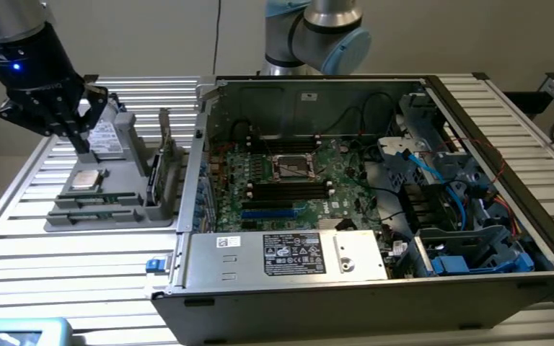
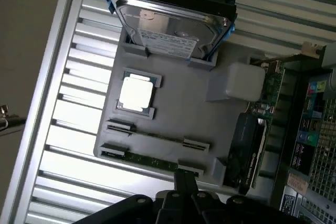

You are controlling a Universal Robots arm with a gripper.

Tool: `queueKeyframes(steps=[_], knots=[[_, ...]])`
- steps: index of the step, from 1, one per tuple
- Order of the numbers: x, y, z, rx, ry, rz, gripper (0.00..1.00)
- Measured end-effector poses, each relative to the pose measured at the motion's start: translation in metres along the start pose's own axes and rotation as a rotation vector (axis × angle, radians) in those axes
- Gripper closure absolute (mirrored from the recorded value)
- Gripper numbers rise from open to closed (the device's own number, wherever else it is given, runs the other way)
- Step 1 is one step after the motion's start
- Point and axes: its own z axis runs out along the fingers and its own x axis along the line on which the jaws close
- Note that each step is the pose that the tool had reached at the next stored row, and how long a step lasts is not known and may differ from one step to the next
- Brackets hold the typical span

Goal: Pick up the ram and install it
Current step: 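Pick up the ram and move it above insertion slot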

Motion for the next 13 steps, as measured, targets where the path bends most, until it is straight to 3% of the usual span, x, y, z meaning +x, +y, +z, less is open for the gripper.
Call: queueKeyframes(steps=[13], knots=[[0.0, -0.0001, 0.0018, -0.0032, 0.0064, -0.236, 0.89]])
